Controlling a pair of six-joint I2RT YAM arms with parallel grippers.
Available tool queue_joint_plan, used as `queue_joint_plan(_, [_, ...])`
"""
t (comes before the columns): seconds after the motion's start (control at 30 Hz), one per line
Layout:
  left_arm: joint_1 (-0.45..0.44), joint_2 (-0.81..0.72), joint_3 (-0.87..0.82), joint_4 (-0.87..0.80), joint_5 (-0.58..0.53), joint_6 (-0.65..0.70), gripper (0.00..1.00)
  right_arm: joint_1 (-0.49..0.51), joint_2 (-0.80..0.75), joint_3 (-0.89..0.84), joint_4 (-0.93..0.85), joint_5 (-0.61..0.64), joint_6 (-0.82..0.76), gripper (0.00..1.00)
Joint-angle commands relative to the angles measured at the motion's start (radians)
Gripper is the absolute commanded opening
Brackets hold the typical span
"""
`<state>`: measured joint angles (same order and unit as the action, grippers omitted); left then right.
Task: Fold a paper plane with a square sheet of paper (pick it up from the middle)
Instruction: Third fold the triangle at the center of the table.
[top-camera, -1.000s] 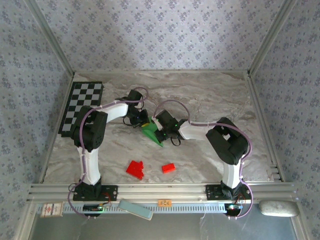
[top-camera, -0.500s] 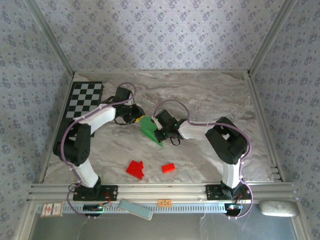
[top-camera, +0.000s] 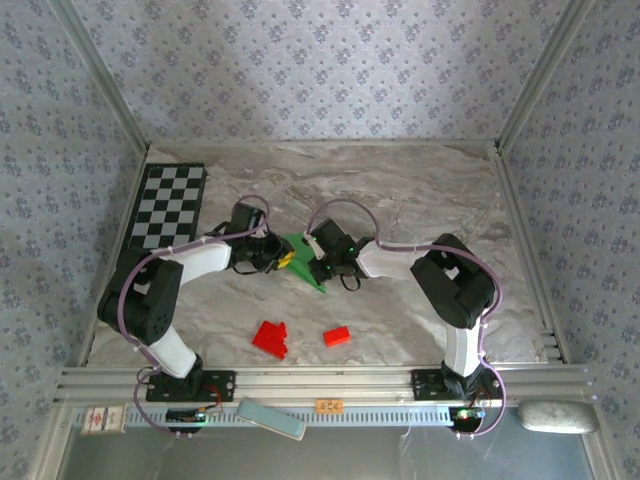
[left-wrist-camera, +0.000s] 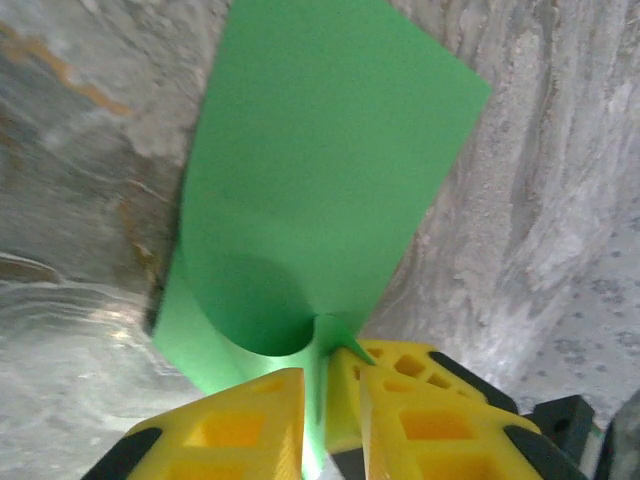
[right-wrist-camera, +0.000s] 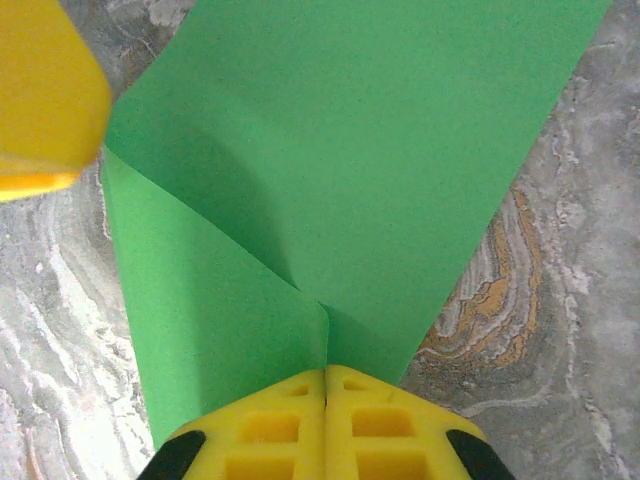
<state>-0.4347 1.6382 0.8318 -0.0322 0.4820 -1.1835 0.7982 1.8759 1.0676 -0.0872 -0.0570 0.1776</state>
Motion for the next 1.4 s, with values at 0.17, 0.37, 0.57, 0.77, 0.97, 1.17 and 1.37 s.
queue_joint_plan(0.17, [-0.039, 0.053, 0.001, 0.101, 0.038, -0.065, 0.13, -0.006, 0.039, 0.011, -0.057, -0.01, 0.025, 0.0])
queue_joint_plan(0.37, [-0.051, 0.064, -0.004, 0.083, 0.038, -0.066, 0.12, -0.007, 0.04, 0.01, -0.06, -0.008, 0.025, 0.0])
queue_joint_plan(0.57, [-0.056, 0.064, 0.013, 0.029, 0.043, -0.031, 0.12, -0.008, 0.045, 0.014, -0.061, -0.009, 0.03, 0.0])
queue_joint_plan(0.77, [-0.059, 0.082, 0.02, 0.008, 0.041, -0.01, 0.12, -0.006, 0.046, 0.015, -0.064, -0.01, 0.03, 0.0])
queue_joint_plan(0.97, [-0.059, 0.09, 0.016, -0.007, 0.028, -0.005, 0.11, -0.01, 0.048, 0.017, -0.069, -0.006, 0.031, 0.0])
queue_joint_plan(1.17, [-0.058, 0.086, 0.012, -0.026, 0.011, 0.005, 0.1, -0.009, 0.051, 0.018, -0.074, -0.005, 0.033, 0.0])
queue_joint_plan(1.37, [-0.059, 0.089, 0.009, -0.032, 0.003, 0.011, 0.1, -0.008, 0.054, 0.02, -0.077, -0.006, 0.034, 0.0])
